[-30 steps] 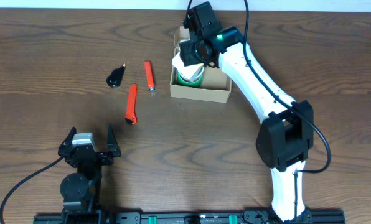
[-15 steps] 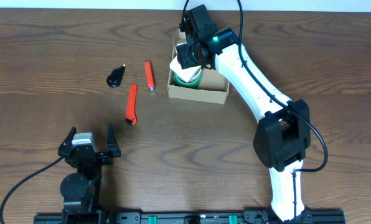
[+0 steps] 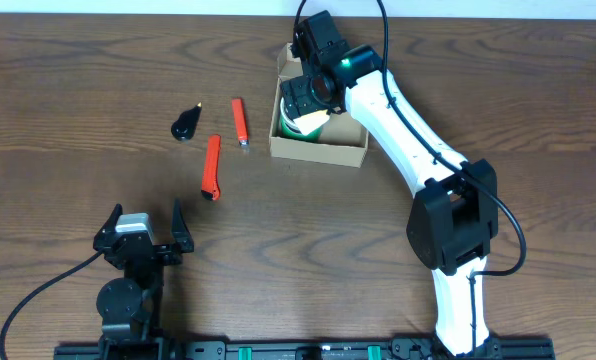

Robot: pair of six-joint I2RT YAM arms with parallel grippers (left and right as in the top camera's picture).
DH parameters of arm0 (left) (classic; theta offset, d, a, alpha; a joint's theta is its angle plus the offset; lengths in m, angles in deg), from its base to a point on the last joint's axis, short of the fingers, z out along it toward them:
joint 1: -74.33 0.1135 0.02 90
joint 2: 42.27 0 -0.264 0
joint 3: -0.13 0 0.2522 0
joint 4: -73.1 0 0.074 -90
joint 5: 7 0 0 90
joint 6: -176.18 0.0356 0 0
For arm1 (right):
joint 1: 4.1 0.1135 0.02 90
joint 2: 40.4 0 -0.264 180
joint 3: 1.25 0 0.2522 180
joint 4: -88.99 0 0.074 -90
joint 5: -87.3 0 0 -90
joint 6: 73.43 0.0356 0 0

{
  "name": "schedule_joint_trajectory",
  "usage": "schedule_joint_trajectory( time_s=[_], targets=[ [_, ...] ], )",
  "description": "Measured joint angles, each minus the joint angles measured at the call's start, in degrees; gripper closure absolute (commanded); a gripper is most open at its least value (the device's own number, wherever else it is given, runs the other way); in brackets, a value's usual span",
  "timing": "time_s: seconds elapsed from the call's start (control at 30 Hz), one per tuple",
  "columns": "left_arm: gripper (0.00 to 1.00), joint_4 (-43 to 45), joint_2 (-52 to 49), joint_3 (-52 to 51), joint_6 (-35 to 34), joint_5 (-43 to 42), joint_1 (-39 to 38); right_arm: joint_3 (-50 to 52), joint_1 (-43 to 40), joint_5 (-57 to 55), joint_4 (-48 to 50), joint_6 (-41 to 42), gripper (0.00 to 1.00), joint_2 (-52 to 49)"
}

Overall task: Pack container
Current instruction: 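Lower the sticky-note pad into the box onto the tape rolls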

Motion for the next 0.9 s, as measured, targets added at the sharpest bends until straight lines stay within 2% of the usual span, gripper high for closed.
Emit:
schedule_joint_trajectory(
  time_s=[0.27, 0.37, 0.4, 0.47, 0.53, 0.63, 0.9],
  targets=[
    [0.04, 0.00, 0.00, 0.00, 0.00, 0.02, 0.00, 0.00, 0.00, -0.15, 0.37, -1.33, 0.12, -0.09],
    [0.04, -0.02, 0.00, 0.00, 0.00, 0.00, 0.02, 0.00, 0.00, -0.17, 0.24, -1.64, 0.17, -0.11],
    [0.04, 0.00, 0.00, 0.00, 0.00, 0.02, 0.02, 0.00, 0.00, -0.20, 0.09, -1.81, 0.24, -0.11],
    [0.04, 0.00, 0.00, 0.00, 0.00, 0.02, 0.00, 0.00, 0.00, -0.20, -0.24, -2.40, 0.66, -0.11],
    [0.04, 0.00, 0.00, 0.00, 0.00, 0.02, 0.00, 0.00, 0.00, -0.33, -0.39, -2.32, 0.89, -0.11],
    [0.04, 0.00, 0.00, 0.00, 0.00, 0.02, 0.02, 0.00, -0.02, -0.33, -0.33, -2.36, 0.98, -0.11],
    [0.04, -0.02, 0.00, 0.00, 0.00, 0.02, 0.00, 0.00, -0.04, -1.42, 0.61, -2.43, 0.99, -0.63]
  ],
)
